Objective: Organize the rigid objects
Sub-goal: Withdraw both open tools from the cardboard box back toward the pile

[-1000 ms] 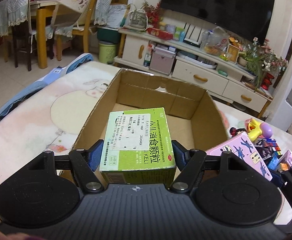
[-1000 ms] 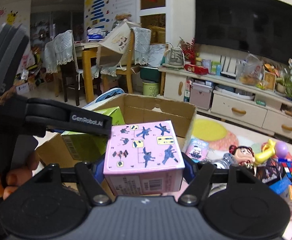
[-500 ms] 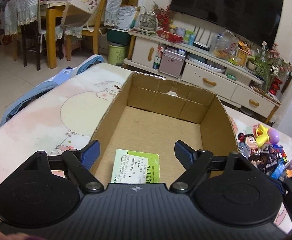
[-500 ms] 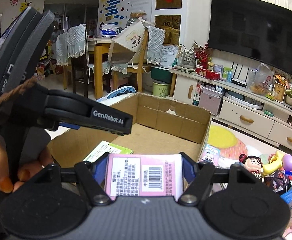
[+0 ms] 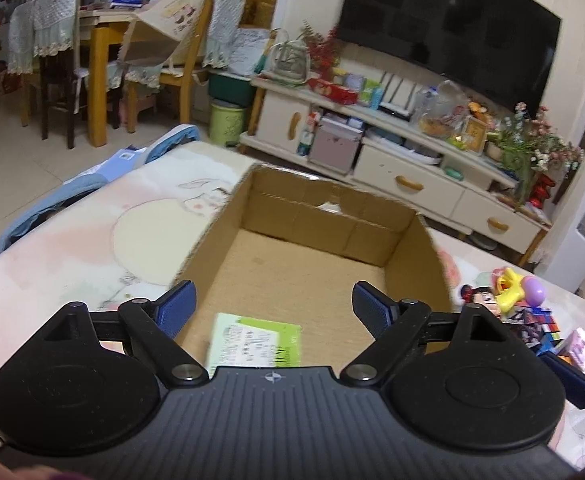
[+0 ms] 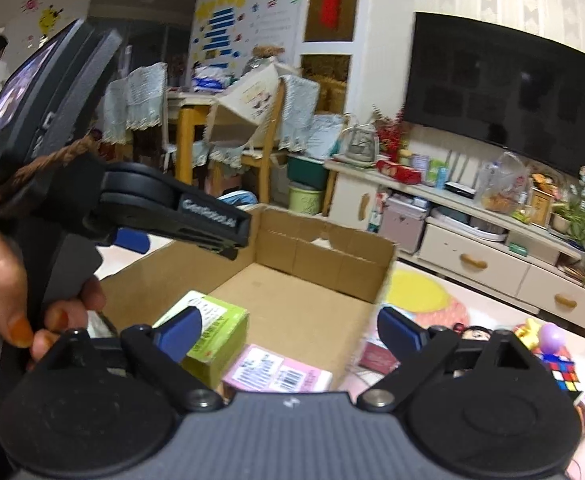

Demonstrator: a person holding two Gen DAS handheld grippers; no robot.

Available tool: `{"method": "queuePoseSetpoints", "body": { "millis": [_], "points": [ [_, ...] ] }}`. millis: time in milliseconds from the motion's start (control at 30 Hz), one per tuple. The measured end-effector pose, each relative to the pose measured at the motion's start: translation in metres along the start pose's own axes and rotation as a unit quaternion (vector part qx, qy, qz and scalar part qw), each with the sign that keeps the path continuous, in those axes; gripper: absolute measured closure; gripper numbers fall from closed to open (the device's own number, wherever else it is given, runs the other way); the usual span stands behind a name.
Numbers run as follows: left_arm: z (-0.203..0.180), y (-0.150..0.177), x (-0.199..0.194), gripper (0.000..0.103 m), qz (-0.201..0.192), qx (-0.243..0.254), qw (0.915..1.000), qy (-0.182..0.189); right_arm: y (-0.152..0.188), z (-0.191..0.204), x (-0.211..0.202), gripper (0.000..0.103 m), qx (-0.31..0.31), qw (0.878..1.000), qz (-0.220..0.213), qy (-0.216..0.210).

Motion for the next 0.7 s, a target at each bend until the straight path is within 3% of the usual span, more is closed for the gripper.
{"method": "queuePoseSetpoints", "body": {
  "millis": [433,700],
  "points": [
    [-0.041,0.021,-0.001,0.0,-0.063,0.053,0.9952,0.054,0.023,-0.064,-0.025,0.005,0.061,0.992,0.003,0.107],
    [-0.042,0.021,0.007,0.0,-0.106,0.066,0.9916,0.033,0.039,-0.088,-0.034,0.005,0.097,0.987,0.013,0.132]
  ]
}}
Point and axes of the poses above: each gripper's, at about its wrist camera, not at the fingertips, and x roughly the way its jaws point, z to its left, y to its underside, the point moved 4 cm from there along x, roughly the way its jaws point, and after that the axes turned 13 degrees about -z, right-handed, at the moved point
